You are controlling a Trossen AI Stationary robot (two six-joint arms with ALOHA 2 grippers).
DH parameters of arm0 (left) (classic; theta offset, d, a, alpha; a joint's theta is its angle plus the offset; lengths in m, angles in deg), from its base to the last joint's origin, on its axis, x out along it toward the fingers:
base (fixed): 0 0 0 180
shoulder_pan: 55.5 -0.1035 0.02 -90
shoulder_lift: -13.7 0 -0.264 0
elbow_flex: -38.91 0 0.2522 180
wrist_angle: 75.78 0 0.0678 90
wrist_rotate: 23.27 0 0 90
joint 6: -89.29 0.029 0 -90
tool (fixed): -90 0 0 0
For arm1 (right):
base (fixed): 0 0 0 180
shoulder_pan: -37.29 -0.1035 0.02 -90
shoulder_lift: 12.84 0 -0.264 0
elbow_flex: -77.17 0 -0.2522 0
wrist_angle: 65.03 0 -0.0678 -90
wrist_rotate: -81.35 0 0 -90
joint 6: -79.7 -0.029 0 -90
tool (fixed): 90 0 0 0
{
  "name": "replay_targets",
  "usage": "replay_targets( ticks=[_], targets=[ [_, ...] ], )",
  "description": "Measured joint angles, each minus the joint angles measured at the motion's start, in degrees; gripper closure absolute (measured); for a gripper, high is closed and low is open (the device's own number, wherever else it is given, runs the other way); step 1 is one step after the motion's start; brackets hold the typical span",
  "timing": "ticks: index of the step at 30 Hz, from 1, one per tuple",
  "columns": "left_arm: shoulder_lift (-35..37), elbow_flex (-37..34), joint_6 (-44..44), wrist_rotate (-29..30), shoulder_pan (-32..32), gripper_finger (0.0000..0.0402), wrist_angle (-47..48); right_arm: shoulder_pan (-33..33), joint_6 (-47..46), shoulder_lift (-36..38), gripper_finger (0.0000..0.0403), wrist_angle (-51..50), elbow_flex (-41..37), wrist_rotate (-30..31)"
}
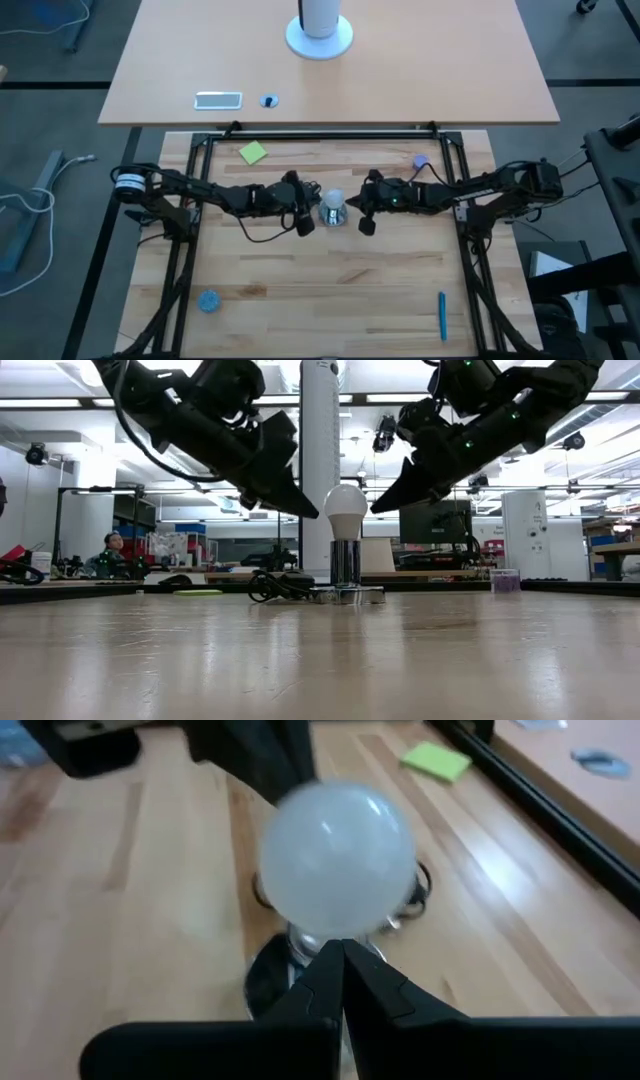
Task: Screw lightbulb
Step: Insert the white lightbulb into the silver lamp
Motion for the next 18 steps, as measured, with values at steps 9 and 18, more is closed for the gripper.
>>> replay_targets(
  ticks=[9,18],
  targets=[
    [0.9,0.0,-1.2,-4.6,0.6,0.0401,-0.7,0.5,0.9,0.3,0.0403,-2.1,0.0,6.4],
    [0.1,0.0,1.2,-2.5,0.2,0.0401,-4.2,0.7,1.2,-1.2,0.0403,2.8,0.0,0.3]
  ],
)
